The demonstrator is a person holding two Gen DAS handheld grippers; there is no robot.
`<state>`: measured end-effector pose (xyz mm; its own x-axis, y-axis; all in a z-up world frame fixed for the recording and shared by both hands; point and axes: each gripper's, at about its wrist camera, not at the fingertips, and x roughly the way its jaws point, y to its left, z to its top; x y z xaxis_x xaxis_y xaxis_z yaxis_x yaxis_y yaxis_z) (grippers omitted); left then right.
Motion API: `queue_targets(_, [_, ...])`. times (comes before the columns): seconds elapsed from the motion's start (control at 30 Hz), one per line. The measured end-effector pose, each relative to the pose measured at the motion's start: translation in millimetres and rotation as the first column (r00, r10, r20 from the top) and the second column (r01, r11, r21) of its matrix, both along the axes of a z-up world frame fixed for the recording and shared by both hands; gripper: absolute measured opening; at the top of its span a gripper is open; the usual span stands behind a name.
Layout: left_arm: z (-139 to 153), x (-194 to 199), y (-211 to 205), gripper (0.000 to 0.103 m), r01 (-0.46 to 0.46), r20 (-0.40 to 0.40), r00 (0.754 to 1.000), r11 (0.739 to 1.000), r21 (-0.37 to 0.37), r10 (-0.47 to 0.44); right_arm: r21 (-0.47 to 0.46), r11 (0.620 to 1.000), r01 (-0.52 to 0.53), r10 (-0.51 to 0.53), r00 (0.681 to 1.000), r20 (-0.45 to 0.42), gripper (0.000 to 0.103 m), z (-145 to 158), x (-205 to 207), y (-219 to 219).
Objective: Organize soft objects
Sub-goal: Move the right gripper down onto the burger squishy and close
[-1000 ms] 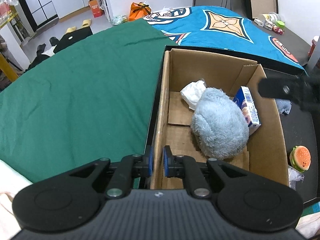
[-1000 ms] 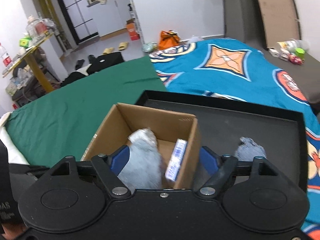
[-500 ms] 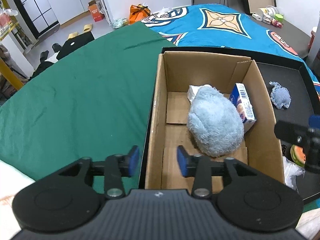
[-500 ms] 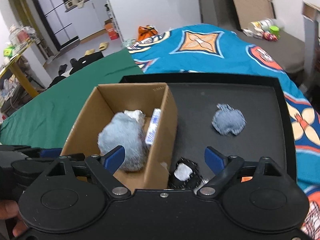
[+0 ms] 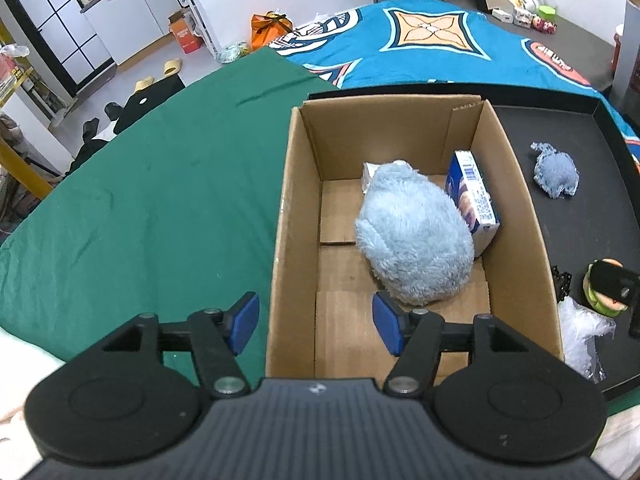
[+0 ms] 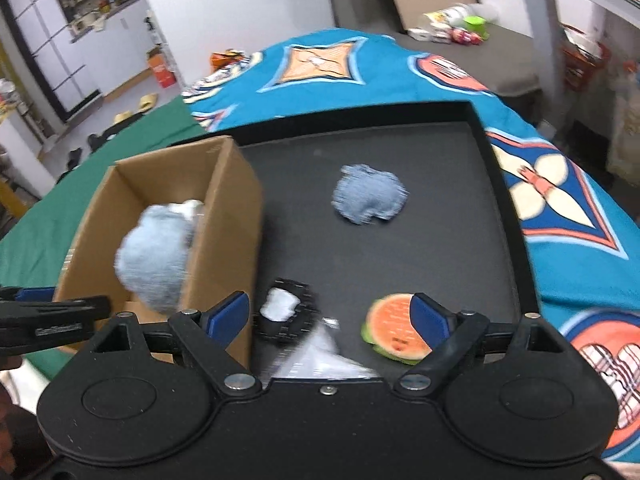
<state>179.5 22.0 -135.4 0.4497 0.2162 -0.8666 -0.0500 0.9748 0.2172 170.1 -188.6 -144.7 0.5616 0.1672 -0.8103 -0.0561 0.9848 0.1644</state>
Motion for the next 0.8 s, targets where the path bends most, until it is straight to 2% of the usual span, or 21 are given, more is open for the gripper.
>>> queue_targets(0.27, [-5, 3, -11, 0.062, -0.003, -0.016, 1.000, 0.999, 0.035, 0.004, -0.015, 0.998, 0.069, -0.069, 0.996, -0.050, 0.087, -24, 6, -28])
queue_targets(0.43, [-8, 4, -19, 0.068, -0.012, -0.022, 1.000, 0.998, 0.065, 0.013, -0.040, 0.996, 0.084, -0.087, 0.992, -0.090, 0.087, -43, 9, -41])
queue_targets(0.67, [-11, 6, -28, 0.070, -0.016, -0.036, 0.999, 0.994, 0.112, 0.020, -0.043, 0.996, 0.084, -0.089, 0.987, -0.135, 0.086, -58, 13, -47])
queue_targets(0.7, [-11, 6, -28, 0.070, -0.016, -0.037, 0.999, 0.993, 0.114, 0.020, -0.047, 0.996, 0.079, -0.085, 0.987, -0.140, 0.081, -60, 13, -46])
queue_targets(0.8, [-11, 7, -29, 0.070, -0.017, -0.036, 0.999, 0.993, 0.120, 0.021, -0.045, 0.996, 0.078, -0.084, 0.985, -0.153, 0.054, -67, 14, -46])
